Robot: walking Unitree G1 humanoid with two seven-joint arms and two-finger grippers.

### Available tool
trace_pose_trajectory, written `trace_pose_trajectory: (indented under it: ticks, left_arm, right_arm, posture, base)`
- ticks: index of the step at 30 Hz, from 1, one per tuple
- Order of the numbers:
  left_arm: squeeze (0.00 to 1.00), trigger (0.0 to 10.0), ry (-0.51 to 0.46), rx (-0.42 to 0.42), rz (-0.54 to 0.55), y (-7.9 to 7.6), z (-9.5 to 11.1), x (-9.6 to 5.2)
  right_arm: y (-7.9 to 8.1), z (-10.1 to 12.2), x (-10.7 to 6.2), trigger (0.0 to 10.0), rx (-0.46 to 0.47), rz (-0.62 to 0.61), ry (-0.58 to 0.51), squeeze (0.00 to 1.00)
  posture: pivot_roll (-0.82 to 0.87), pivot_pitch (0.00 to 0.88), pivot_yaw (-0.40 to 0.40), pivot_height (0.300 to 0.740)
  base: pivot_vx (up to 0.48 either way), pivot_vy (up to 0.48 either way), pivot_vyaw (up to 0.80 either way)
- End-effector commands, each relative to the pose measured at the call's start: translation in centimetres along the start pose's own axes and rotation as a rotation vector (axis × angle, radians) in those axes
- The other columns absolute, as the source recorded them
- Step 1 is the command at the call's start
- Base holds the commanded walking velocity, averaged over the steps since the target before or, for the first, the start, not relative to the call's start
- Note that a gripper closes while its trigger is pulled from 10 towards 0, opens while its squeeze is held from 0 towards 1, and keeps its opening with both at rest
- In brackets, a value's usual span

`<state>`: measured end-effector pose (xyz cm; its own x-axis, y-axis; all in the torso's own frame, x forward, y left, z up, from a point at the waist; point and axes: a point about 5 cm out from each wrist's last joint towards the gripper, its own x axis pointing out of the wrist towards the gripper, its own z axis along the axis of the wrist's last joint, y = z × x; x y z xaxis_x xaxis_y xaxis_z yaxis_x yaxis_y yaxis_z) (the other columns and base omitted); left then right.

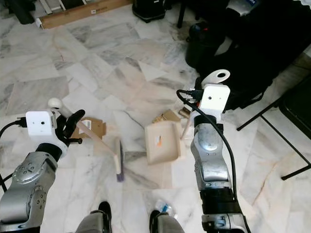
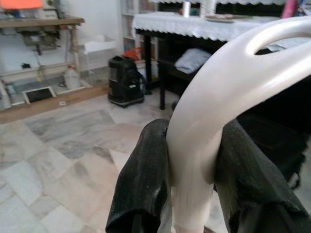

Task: Sweep floor

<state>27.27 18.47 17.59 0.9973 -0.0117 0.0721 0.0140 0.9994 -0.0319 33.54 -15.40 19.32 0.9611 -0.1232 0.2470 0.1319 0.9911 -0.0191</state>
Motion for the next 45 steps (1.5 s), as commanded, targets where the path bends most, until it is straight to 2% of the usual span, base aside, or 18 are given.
trace_pose_trajectory:
  ticks: [1,5,17,34,45]
  left_arm:
    - [0.00,10.0,-0.028,-0.007,-0.009,-0.1,0.1,-0.2]
    - [0.00,10.0,-0.027,-0.009,-0.008,-0.1,-0.1,-0.2]
    - [0.00,10.0,-0.021,-0.009,-0.029,-0.3,-0.5,-0.3]
    - [0.00,10.0,-0.024,0.019,-0.043,-0.3,-0.5,-0.1]
    - [0.00,10.0,-0.020,0.050,-0.037,-0.2,-0.7,0.0]
  right_arm:
    - [-0.4,1.6,-0.1,10.0,0.004,-0.011,-0.058,0.00]
    - [-0.4,1.9,-0.2,10.0,0.010,-0.013,-0.053,0.00]
    - [-0.4,2.4,-0.5,10.0,0.010,-0.007,-0.027,0.00]
    - [-0.7,2.7,-0.2,10.0,-0.005,-0.025,-0.019,0.00]
    - [-0.2,2.6,0.2,10.0,-0.021,-0.006,-0.016,0.00]
  posture:
    - [-0.05,0.236,-0.044,0.740]
    - [-0.05,0.229,-0.044,0.740]
    - [-0.05,0.207,-0.043,0.740]
    - [-0.05,0.231,-0.043,0.740]
    - [-0.05,0.239,-0.046,0.740]
  base:
    - [0.000,0.352,0.00]
    - [0.000,0.448,0.00]
    - [0.000,0.390,-0.80]
    - [0.000,0.000,-0.80]
    - [0.000,-0.071,0.00]
